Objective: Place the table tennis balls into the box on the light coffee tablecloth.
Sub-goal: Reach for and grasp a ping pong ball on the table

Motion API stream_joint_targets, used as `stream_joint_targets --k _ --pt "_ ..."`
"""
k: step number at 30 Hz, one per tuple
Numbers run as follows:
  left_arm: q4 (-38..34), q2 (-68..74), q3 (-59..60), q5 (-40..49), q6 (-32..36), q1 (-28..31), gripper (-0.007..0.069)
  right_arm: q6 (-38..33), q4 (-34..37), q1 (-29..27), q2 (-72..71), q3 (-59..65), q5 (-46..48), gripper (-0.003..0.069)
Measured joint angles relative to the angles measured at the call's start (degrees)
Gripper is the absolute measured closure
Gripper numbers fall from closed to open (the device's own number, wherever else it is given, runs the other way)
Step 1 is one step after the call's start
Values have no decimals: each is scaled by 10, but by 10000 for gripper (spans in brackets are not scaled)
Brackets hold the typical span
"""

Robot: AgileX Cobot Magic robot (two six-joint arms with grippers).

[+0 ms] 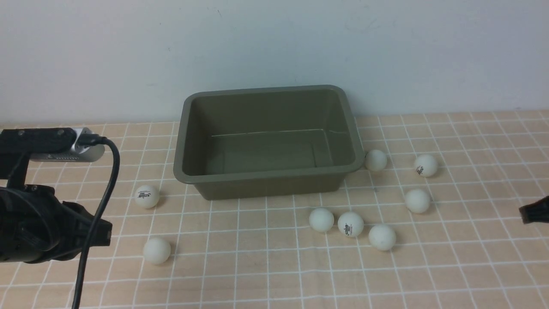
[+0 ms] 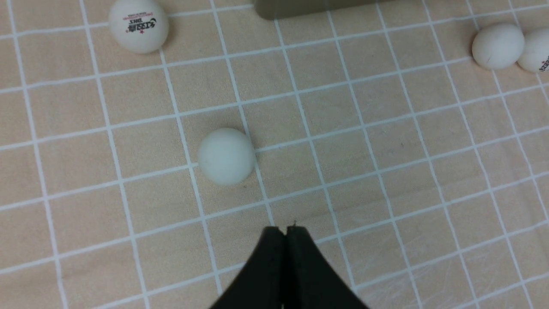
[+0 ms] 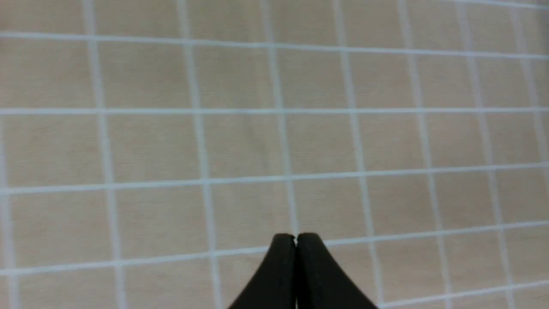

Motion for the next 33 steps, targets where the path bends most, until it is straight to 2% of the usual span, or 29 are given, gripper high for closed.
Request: stream_joint_targets --k 1,6,10,16,20,25,33 --pt "0 0 0 0 0 0 693 -53 52 0 1 -18 2 673" --pt "0 0 0 1 0 0 693 -151 187 0 28 -107 23 673" --pt "1 0 0 1 2 0 693 -189 221 5 84 -186 60 673" --pt "21 0 0 6 4 0 693 -200 217 68 193 -286 108 673" --pt "43 0 0 17 -4 0 693 -148 149 115 239 -337 127 673" --pt "47 0 0 30 -7 0 693 -95 102 121 245 -376 124 673" --pt "48 0 0 30 -7 0 693 -90 112 120 245 -385 112 649"
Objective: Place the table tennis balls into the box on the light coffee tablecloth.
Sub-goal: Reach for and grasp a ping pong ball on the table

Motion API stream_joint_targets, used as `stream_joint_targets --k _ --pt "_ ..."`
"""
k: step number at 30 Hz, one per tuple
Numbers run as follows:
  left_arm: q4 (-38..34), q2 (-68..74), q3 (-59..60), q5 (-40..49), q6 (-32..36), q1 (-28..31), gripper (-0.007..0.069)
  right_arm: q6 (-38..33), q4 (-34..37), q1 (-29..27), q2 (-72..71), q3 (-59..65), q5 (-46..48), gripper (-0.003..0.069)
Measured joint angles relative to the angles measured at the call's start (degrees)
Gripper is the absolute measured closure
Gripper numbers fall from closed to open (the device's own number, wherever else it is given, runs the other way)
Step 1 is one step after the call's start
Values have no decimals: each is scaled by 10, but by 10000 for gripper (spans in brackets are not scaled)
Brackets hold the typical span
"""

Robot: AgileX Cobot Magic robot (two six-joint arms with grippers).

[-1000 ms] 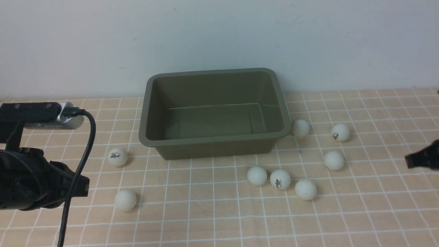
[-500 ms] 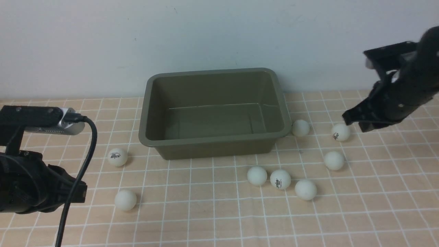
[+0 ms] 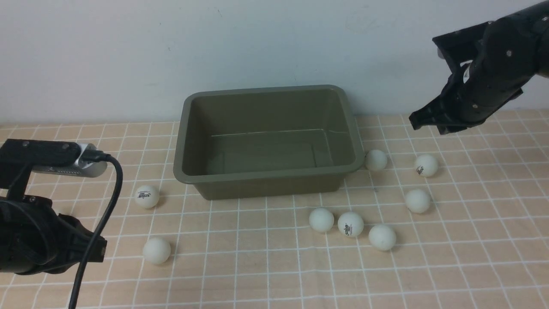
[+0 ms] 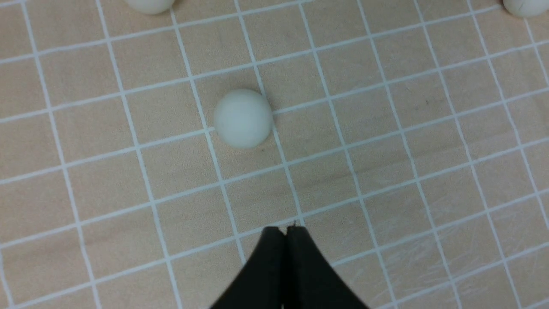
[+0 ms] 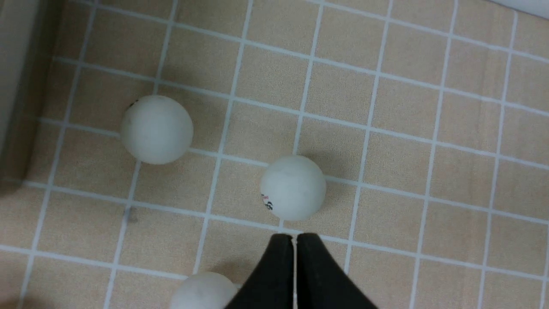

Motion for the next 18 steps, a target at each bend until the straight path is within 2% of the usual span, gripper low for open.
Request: stream_joint_targets --k 7,13,14,18 --pt "-2 0 0 0 0 0 693 0 6 0 0 0 -3 575" --pt "-2 0 0 0 0 0 693 0 6 0 0 0 -5 472" --pt "-2 0 0 0 0 0 693 0 6 0 0 0 -8 426" --pt "-10 0 0 -5 0 0 693 0 6 0 8 -1 -15 341"
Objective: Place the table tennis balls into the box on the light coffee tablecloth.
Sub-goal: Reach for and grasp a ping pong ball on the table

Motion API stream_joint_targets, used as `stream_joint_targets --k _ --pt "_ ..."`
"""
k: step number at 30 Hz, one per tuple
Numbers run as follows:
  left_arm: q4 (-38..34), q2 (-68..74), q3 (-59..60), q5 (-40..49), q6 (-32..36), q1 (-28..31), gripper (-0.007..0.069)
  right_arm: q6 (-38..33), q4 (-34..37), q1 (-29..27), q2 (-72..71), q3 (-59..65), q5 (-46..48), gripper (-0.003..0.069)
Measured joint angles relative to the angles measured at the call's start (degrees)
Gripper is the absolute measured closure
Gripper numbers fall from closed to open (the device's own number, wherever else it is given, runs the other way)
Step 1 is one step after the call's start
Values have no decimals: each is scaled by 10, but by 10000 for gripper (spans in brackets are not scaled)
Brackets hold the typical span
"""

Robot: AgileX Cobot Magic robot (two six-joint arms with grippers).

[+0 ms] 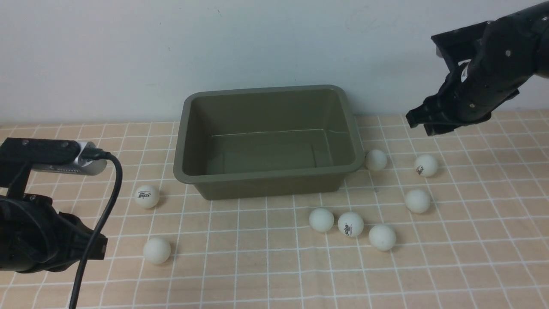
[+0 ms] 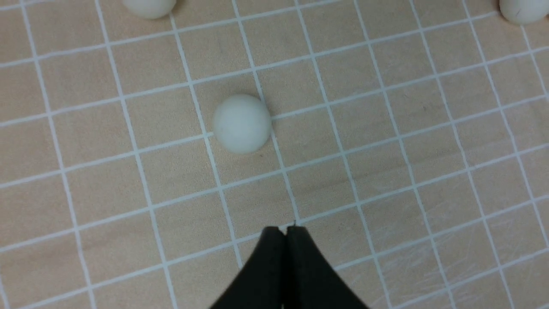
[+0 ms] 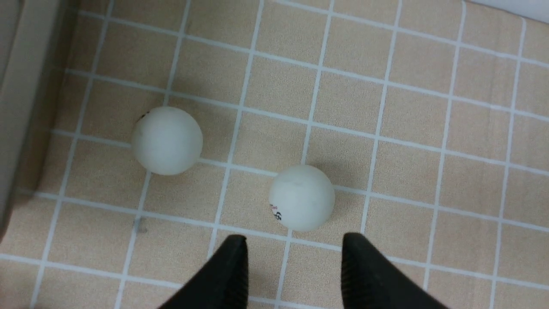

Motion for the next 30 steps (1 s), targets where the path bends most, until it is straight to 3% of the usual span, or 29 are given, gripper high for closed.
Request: stream_joint_targets --k 3,8,19,30 --pt "-9 0 0 -1 0 0 693 0 0 0 21 -1 -7 265" --pt "-8 0 0 2 0 0 693 -1 -2 -2 54 -1 -21 210" --pt "16 0 0 3 0 0 692 -2 10 -42 92 -4 -54 202" --pt "20 0 0 4 -3 0 692 -47 59 -45 146 -72 -27 202"
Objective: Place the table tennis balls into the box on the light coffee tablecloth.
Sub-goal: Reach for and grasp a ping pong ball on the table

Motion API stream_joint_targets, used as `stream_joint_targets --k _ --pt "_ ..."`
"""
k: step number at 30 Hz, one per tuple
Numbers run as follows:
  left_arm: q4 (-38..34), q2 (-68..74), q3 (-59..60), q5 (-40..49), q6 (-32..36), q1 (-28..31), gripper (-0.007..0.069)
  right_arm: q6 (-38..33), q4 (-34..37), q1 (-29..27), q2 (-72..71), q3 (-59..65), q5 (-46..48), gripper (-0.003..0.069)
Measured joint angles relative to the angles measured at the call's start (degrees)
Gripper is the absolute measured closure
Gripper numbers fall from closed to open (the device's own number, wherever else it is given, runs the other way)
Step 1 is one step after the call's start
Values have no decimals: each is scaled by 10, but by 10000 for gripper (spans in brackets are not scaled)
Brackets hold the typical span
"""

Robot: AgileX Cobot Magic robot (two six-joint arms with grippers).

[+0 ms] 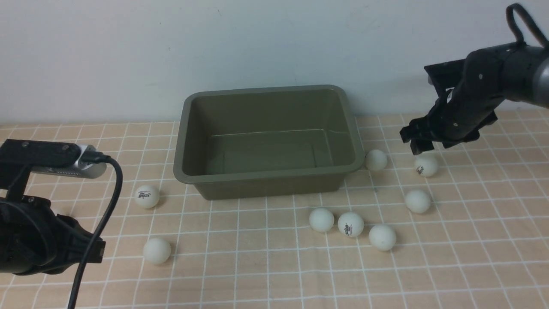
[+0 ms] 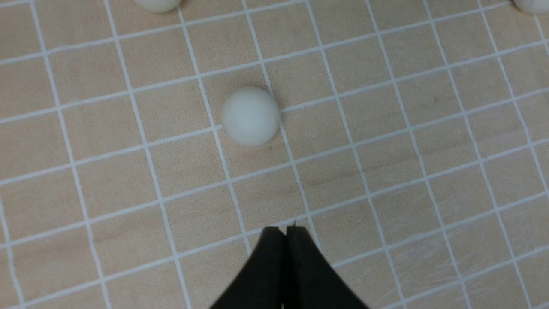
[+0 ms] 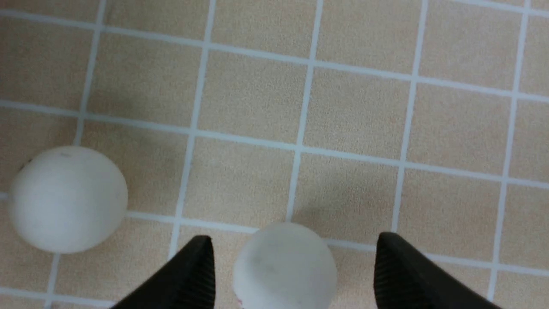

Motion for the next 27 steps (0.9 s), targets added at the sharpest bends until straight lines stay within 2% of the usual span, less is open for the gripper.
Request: stream_joint_targets --k 16,19,22,27 --pt "0 0 0 1 0 0 692 -8 18 0 53 -17 21 204" --pt "0 0 0 1 0 0 692 -9 17 0 53 -18 22 228" --pt "0 0 0 1 0 0 692 -9 15 0 53 -18 23 287" --pt "0 0 0 1 0 0 692 -9 15 0 53 -49 54 293"
